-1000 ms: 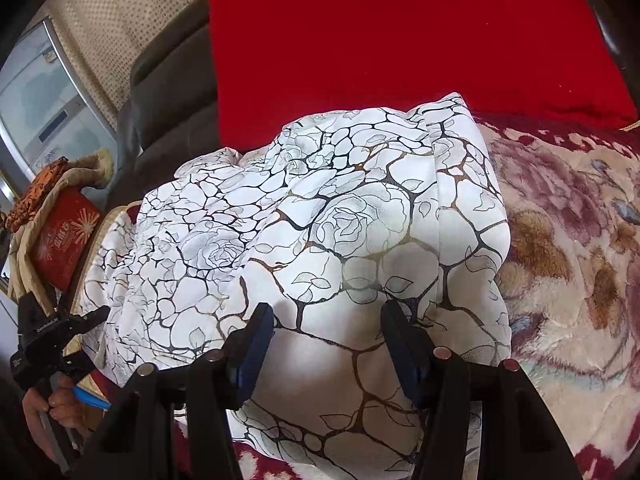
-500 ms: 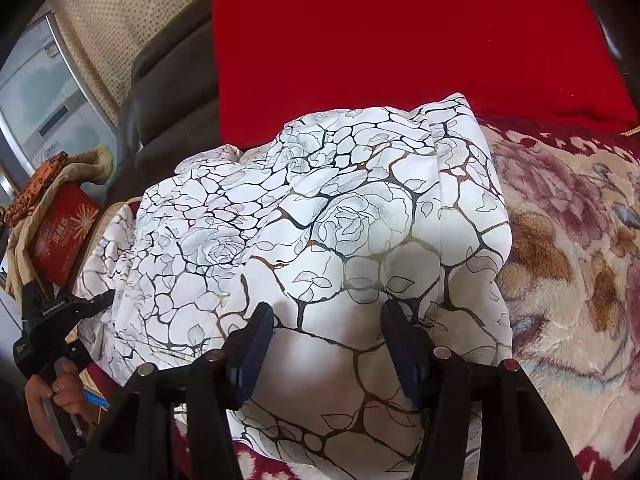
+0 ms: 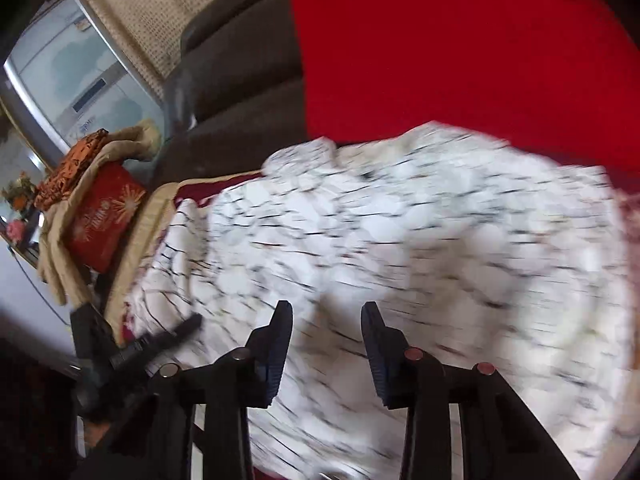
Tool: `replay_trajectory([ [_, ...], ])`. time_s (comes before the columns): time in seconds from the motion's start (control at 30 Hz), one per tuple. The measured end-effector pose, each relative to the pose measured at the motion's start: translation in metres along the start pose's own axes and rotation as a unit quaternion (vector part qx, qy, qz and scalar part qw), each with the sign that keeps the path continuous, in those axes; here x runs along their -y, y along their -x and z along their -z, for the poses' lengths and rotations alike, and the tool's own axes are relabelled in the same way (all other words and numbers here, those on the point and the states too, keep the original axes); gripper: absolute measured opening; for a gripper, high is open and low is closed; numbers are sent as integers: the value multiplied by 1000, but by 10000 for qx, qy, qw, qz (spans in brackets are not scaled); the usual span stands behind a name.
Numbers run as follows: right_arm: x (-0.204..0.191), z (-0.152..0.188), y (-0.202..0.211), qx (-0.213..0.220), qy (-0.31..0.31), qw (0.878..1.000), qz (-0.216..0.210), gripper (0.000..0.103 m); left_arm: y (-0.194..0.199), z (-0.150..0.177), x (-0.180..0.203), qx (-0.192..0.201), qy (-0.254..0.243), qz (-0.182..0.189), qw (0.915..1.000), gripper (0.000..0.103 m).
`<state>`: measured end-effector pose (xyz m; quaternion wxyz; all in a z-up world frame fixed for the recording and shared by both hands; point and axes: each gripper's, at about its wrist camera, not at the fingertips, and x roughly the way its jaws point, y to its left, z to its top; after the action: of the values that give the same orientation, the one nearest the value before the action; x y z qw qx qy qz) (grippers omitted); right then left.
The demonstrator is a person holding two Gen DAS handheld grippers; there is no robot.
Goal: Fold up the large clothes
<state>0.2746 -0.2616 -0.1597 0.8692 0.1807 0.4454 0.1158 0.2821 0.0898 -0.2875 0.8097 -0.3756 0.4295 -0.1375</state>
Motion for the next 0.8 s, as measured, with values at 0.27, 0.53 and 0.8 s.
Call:
replay_trajectory([
  [0.27,31,6,-71,-719,-1320,9885,193,21,-3,-2,-12,-119,185,10,9998,49],
  [0.53,57,23,-65,-427,-1455,9881,-253,12,3,1,-4,14,-123,-137,9998,31],
  [0.8,33,8,-60,-581,-1246,9905,-34,17,5,1,8,-43,-447,-421,9981,42],
])
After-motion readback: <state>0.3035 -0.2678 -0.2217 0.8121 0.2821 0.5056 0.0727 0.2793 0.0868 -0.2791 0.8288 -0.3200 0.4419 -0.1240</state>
